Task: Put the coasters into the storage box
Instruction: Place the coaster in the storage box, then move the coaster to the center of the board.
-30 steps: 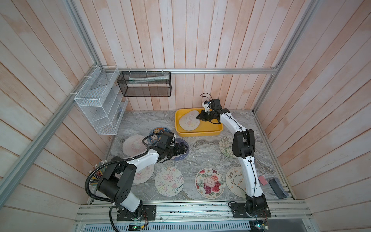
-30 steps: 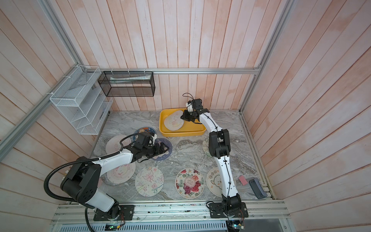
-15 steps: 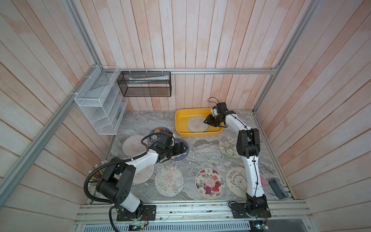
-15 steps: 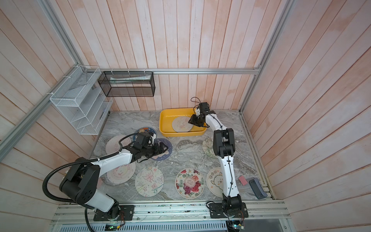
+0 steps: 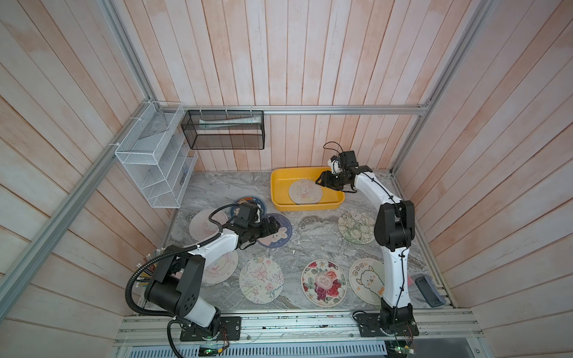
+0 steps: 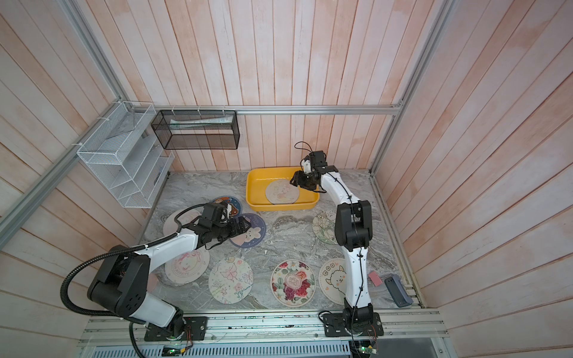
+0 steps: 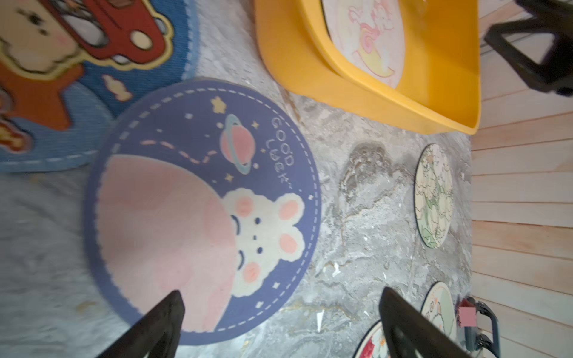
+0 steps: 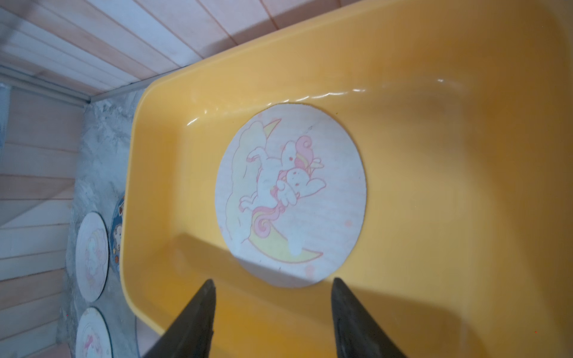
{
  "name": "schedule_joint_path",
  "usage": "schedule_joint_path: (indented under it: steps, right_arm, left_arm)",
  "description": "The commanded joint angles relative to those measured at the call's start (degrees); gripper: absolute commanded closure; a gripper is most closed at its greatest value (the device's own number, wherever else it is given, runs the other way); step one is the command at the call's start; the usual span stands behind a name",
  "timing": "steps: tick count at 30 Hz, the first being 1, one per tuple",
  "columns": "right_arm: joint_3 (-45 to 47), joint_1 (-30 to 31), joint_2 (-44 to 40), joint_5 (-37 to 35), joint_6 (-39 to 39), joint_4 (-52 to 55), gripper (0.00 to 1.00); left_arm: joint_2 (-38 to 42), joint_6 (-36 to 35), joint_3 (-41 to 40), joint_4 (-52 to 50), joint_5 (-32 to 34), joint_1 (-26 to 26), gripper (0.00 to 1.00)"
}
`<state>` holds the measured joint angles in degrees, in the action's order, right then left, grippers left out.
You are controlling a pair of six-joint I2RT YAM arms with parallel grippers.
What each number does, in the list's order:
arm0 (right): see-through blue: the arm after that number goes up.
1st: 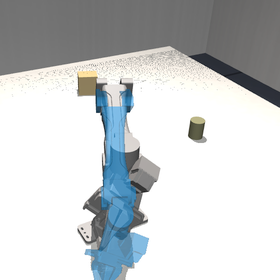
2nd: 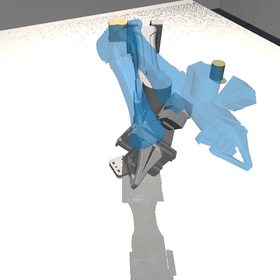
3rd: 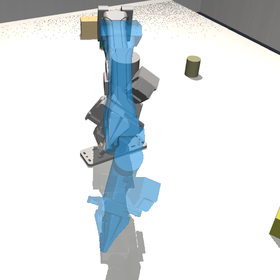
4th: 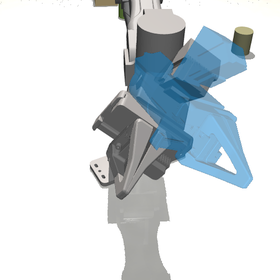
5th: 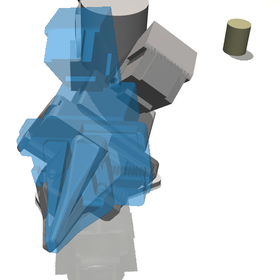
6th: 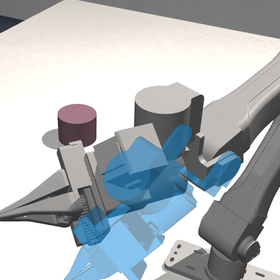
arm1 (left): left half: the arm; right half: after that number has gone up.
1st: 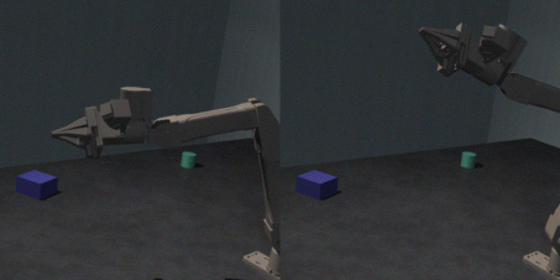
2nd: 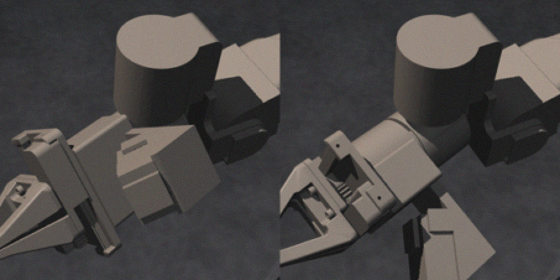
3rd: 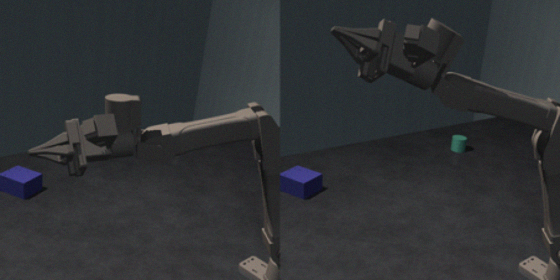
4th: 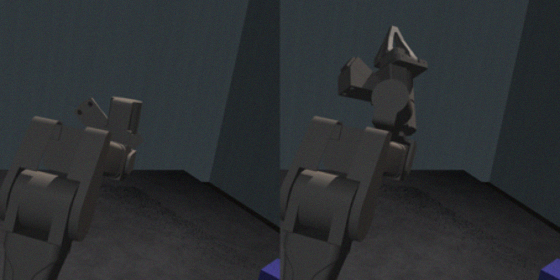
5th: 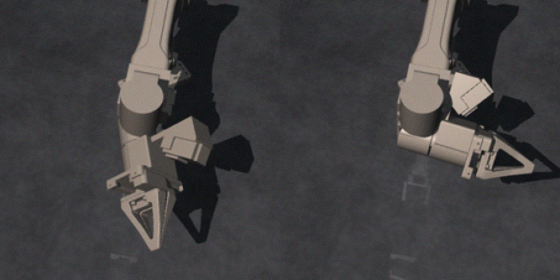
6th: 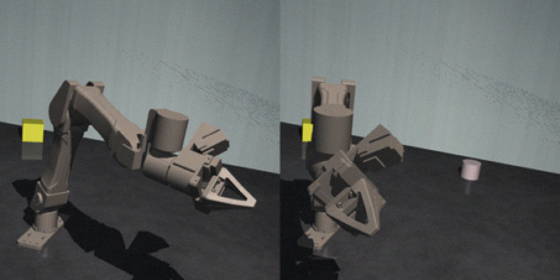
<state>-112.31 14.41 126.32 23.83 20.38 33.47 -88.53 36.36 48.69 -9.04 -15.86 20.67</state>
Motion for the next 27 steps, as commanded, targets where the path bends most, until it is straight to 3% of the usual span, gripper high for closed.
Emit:
schedule_joint_path:
  steps: [1,6,12,27]
  right_arm:
    - [7.1,2.6,-8.0,2.6,-1.4,-2.0,0.36]
    - [24.3,7.1,-18.3,5.3,0.9,-8.0,0.33]
    - [38.2,11.4,-24.6,6.3,5.5,-16.1,0.32]
    - [42.9,13.1,-23.1,5.5,4.7,-17.7,0.31]
  left_arm:
    - [0.9,-3.8,0.6,-3.9,3.3,-3.4,0.01]
    - [-2.0,-7.5,2.3,-6.1,6.2,-7.4,0.05]
    - [-7.4,-10.4,5.2,-5.7,7.5,-8.2,0.11]
    - [-16.9,-14.8,11.6,-7.9,2.7,-6.1,0.23]
